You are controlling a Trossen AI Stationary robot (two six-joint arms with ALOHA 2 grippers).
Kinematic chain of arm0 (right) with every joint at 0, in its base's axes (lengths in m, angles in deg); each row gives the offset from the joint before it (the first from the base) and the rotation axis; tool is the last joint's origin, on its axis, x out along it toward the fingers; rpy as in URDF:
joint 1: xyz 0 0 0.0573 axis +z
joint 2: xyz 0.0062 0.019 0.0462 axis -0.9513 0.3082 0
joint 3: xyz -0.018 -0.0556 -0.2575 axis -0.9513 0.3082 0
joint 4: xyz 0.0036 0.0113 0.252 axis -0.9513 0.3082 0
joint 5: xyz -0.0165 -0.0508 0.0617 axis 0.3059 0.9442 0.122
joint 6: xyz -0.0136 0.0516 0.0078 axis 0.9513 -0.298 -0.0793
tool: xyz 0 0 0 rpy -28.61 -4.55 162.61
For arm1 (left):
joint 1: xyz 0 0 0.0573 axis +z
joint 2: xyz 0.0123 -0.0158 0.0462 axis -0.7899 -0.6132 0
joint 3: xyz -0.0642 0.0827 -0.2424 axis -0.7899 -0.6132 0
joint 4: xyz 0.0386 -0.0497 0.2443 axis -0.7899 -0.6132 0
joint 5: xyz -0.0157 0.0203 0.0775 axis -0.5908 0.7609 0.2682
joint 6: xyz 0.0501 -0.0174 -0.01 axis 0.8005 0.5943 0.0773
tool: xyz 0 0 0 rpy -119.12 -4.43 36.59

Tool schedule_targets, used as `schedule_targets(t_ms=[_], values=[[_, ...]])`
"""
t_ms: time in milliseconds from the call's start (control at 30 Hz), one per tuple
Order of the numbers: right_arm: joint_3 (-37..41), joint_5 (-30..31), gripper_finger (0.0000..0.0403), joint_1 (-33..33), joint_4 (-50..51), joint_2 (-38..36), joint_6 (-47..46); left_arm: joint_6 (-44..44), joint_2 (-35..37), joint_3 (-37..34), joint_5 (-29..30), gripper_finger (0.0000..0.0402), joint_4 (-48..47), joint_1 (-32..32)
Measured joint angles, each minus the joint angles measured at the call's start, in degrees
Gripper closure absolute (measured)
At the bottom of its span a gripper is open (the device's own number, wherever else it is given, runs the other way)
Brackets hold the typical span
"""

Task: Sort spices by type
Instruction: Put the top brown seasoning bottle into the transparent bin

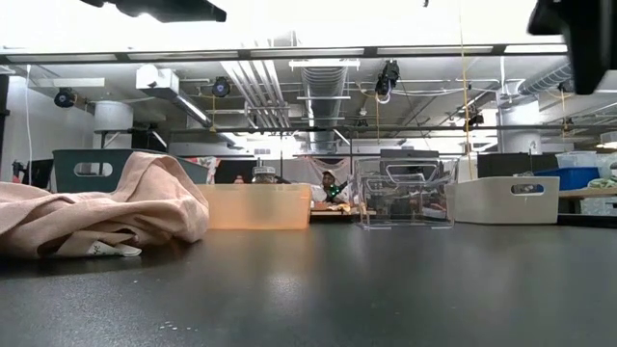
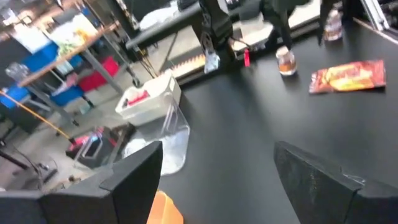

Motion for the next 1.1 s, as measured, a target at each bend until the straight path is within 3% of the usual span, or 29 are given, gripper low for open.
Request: schedule_targets(t_ms=[233,433,533,800,933,1100], values=[[0.00,0.09,0.0214,3.31,7.78,-3.82,-12.56,-2.41,-0.91,2.39,2.38,0.0111,-6.98,-0.33],[1.26,0.13,0.0229,4.11,13.93,-8.09,-27.15,-6.00,-0.77,3.86,18.05,0.0111,-13.86,-0.98],[2.78,0.59,0.0238,4.09,14.91,-9.92,-36.16,-7.85,-0.57,4.21,22.30,0.0111,-18.03,-1.02],[3.56,-4.94,0.0248,5.13,13.89,-9.91,-50.28,-4.77,-0.57,3.87,22.58,0.0111,-19.86,-0.96],[4.38,-5.46,0.0217,6.30,13.65,-9.07,-54.54,-3.75,-0.57,3.85,22.58,0.0111,-19.88,-0.94],[8.53,-10.56,0.0165,6.93,11.50,-8.92,-57.05,-2.87,-0.57,3.81,22.56,0.0111,-19.88,-0.94]])
